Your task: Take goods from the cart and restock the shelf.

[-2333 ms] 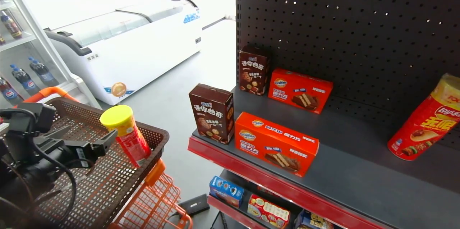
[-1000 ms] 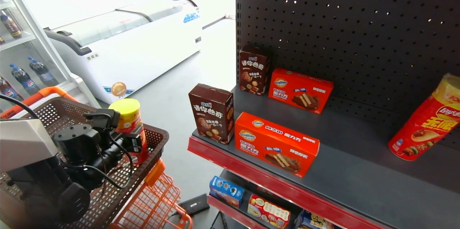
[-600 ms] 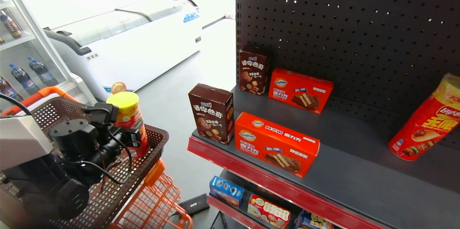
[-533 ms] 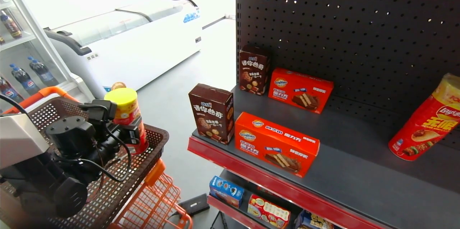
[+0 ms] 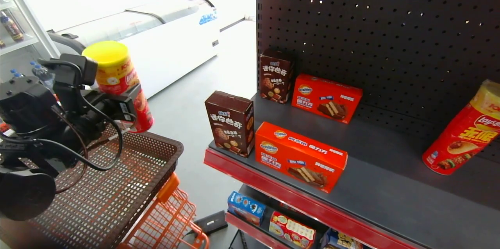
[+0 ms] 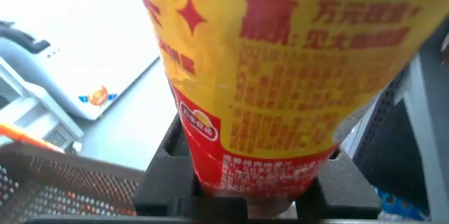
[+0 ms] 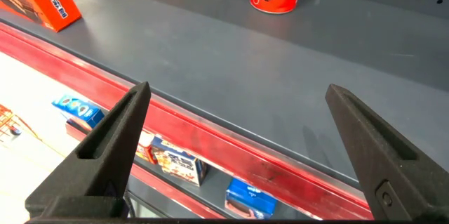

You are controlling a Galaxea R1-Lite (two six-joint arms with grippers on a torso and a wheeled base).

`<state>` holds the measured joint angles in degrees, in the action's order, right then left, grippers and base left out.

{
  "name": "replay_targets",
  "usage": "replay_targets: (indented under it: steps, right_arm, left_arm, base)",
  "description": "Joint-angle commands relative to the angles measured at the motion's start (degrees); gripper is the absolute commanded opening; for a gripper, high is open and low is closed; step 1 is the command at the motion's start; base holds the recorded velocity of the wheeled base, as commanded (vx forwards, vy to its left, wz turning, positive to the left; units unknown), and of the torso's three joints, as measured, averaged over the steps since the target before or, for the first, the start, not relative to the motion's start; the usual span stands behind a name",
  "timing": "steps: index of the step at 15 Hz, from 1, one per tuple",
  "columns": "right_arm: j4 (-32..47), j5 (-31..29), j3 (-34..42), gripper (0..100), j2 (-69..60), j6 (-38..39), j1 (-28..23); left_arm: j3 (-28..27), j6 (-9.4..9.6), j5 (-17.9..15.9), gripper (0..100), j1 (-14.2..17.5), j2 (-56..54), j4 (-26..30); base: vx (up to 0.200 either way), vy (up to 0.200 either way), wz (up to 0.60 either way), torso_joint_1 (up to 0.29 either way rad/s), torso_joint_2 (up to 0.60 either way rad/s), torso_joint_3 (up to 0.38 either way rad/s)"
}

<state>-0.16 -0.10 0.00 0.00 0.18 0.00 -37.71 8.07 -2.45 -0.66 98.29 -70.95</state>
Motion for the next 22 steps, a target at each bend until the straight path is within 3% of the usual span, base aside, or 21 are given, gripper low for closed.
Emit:
replay_targets:
  steps: [1,2,4,6,7,10,14,18,21,22]
  right_arm:
    - [0.0,0.0,0.0,100,0.0,0.0,0.0]
    - [0.0,0.0,0.0,100,0.0,0.0,0.0]
    - [0.0,0.0,0.0,100,0.0,0.0,0.0]
    - [0.0,0.0,0.0,100,0.0,0.0,0.0]
    - [0.0,0.1,0.0,100,0.0,0.0,0.0]
    - [0.0,0.0,0.0,100,0.0,0.0,0.0]
    - [0.0,0.0,0.0,100,0.0,0.0,0.0]
    - [0.0,0.0,0.0,100,0.0,0.0,0.0]
    - [0.0,0.0,0.0,100,0.0,0.0,0.0]
    - [0.0,0.0,0.0,100,0.0,0.0,0.0]
  left_arm:
    - [-2.9,0.02,-0.1,0,-1.3,-7.2,5.4]
    - [-3.3,0.10,-0.5,0,-1.2,-7.9,7.0]
    - [0.1,-0.86,-9.7,0,-2.7,-12.9,9.1]
    - [-1.5,-1.92,-14.9,0,-4.5,-14.6,14.4]
    - [-2.2,-2.27,-15.2,0,-6.5,-15.9,17.2]
    - [-3.5,-6.22,-17.6,0,-13.0,-21.2,27.1]
    - [-8.3,-6.40,-19.9,0,-15.9,-27.7,42.6]
    - [-7.4,-6.58,-21.5,0,-23.9,-29.0,43.4]
    - [-4.3,-6.49,-21.5,0,-26.5,-29.2,42.9]
    - [-2.4,-6.58,-21.5,0,-29.0,-29.5,41.4]
  base:
    - [0.000,0.000,0.00,0.000,0.00,0.000]
    - [0.000,0.000,0.00,0.000,0.00,0.000]
    - [0.000,0.000,0.00,0.000,0.00,0.000]
    - [0.000,0.000,0.00,0.000,0.00,0.000]
    - [0.000,0.000,0.00,0.000,0.00,0.000]
    - [0.000,0.000,0.00,0.000,0.00,0.000]
    - [0.000,0.000,0.00,0.000,0.00,0.000]
    - [0.000,0.000,0.00,0.000,0.00,0.000]
    - [0.000,0.000,0.00,0.000,0.00,0.000]
    - [0.000,0.000,0.00,0.000,0.00,0.000]
